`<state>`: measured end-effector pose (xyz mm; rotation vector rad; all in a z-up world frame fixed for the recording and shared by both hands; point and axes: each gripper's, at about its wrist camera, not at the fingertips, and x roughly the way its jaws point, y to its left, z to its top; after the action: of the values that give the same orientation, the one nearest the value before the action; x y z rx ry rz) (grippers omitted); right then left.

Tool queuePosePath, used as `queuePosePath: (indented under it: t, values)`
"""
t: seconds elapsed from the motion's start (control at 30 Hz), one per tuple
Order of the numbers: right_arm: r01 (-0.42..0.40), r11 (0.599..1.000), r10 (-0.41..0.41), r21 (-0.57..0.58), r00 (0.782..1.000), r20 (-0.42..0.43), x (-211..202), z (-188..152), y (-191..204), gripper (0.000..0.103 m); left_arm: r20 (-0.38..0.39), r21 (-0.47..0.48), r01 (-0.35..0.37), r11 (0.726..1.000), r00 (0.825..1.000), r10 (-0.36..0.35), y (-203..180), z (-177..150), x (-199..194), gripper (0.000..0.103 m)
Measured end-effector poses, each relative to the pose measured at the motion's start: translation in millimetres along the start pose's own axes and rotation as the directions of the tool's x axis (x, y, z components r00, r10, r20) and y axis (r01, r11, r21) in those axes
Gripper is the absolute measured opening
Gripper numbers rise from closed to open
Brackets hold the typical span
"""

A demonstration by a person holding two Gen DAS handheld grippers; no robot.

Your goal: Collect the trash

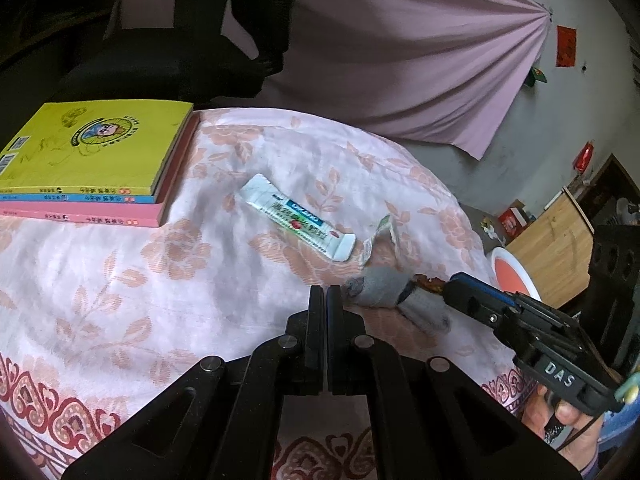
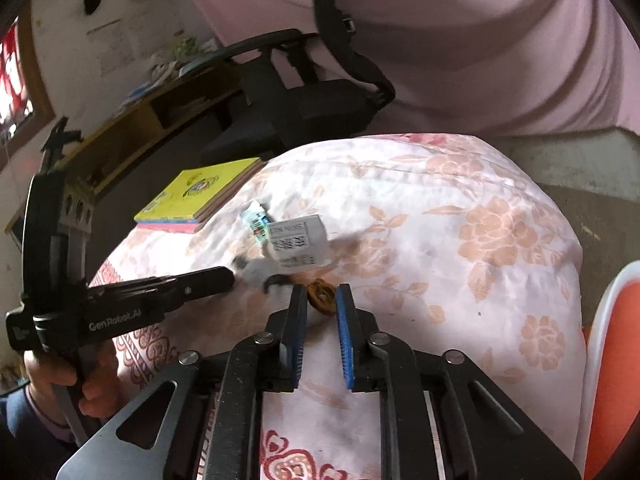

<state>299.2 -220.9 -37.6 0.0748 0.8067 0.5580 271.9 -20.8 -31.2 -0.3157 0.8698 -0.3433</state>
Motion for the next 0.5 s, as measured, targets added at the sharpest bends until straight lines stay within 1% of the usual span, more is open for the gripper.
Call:
queuePosePath:
  t: [0.07,0.1,0.17,0.2,0.23,0.33,0.43,0.5]
  values:
    - [0.014,1.000,-0.014,0.000,1.000,-0.005,0,0,-1,0.011,-0.001,0.006,0.003,1.000,1.000,-0.003,-2,0,1,0.002]
    - [0.026,1.000,-0.026,0.000,1.000,-0.010,1,0,-3,0.011,-0.001,0.009,0.006,1.000,1.000,-0.006,-3,0,1,0.006]
    - [0.038,0.999,-0.038,0.007,0.999,-0.016,1,0,-6,0.011,0.007,0.016,0.020,1.000,1.000,-0.020,-4,0,0,0.017]
    - [0.045,0.999,-0.045,0.013,0.999,-0.017,0,0,-9,0.011,0.014,0.016,0.027,0.999,1.000,-0.028,-4,0,-1,0.027]
    - [0.051,0.999,-0.051,0.019,0.999,-0.017,-1,0,-11,0.011,0.027,0.017,0.039,0.999,0.999,-0.039,-5,0,-3,0.033]
    - [0.076,0.997,-0.075,0.027,0.997,-0.014,-3,1,-18,0.011,0.045,0.032,0.066,0.997,0.997,-0.068,-10,0,-6,0.033]
    - [0.081,0.996,-0.080,0.042,0.997,-0.008,-6,1,-23,0.011,0.029,0.051,0.056,0.997,0.998,-0.058,-20,3,3,0.033]
    - [0.080,0.996,-0.080,0.049,0.997,-0.004,-7,1,-24,0.011,0.011,0.053,0.064,0.997,0.998,-0.065,-22,5,10,0.033]
